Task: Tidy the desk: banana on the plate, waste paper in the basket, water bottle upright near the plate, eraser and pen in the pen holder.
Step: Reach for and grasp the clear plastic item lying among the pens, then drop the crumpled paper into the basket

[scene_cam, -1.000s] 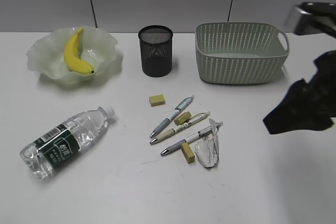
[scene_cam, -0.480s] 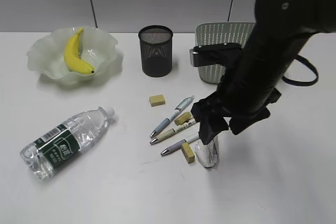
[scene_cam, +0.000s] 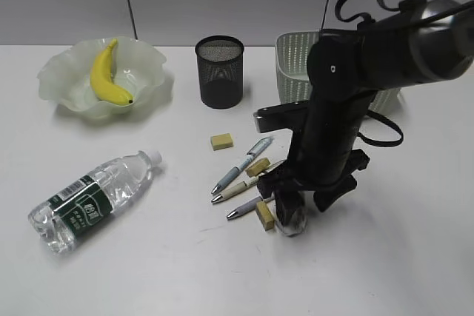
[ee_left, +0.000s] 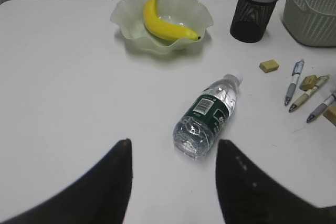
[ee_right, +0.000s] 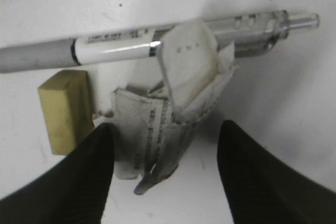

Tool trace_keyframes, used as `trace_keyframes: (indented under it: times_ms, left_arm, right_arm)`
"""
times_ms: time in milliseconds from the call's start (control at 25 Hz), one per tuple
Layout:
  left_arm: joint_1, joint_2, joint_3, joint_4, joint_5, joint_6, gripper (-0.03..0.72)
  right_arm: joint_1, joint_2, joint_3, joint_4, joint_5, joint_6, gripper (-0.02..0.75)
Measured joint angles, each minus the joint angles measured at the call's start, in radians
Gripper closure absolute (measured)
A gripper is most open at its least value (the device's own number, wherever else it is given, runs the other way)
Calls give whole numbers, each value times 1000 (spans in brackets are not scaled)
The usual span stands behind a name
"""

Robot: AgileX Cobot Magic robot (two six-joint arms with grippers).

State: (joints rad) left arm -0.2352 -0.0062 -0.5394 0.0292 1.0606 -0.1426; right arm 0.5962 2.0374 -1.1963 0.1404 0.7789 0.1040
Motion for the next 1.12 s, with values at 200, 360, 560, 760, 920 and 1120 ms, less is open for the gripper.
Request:
trace_keyframes:
  times_ms: [200, 360, 560, 760, 920, 1120]
  left_arm:
    - [0, 0, 0, -1, 0, 0, 304]
    - [0, 0, 0, -1, 0, 0, 304]
    - [0, 0, 0, -1, 0, 0, 304]
    - [0, 0, 0, -1, 0, 0, 304]
    - [0, 0, 0, -4, 0, 0, 304]
    - [0, 0, 0, -8, 0, 0, 304]
  right_arm:
    - [0, 30, -4, 1, -19, 2, 449]
    - [0, 17, -11, -25, -7, 2, 666]
    - [0, -62, -9, -62, 98, 2, 681]
    - [0, -261, -9, -128, 144, 22, 682]
    - [-9, -359, -9, -320, 23, 112, 682]
    - [-87, -326, -26, -447, -210, 138, 682]
